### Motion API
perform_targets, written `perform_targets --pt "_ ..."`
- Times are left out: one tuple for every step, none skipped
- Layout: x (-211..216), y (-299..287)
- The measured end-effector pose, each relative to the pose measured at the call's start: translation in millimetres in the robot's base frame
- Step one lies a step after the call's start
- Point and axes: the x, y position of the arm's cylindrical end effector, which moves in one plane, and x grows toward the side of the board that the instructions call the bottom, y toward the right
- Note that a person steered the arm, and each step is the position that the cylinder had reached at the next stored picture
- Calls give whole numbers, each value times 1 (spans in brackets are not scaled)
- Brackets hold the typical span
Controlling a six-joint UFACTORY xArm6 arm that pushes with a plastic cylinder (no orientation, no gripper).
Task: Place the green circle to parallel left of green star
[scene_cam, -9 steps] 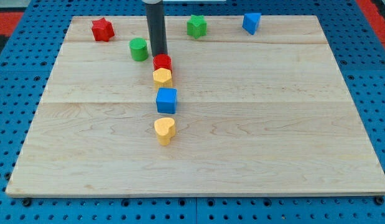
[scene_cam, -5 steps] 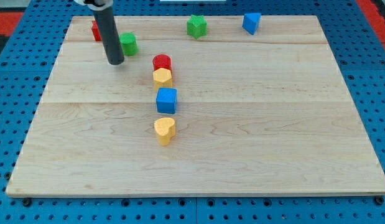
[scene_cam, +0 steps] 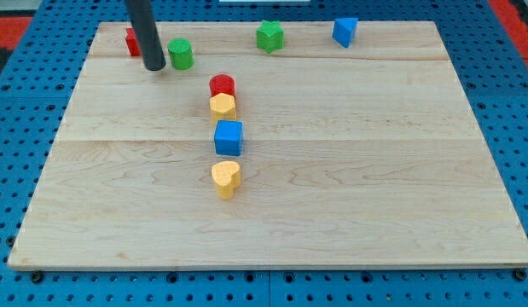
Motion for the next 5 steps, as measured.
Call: perform_targets --pt "6 65" --pt "-8 87" --pt "19 87" --pt "10 37" --pt "-16 40"
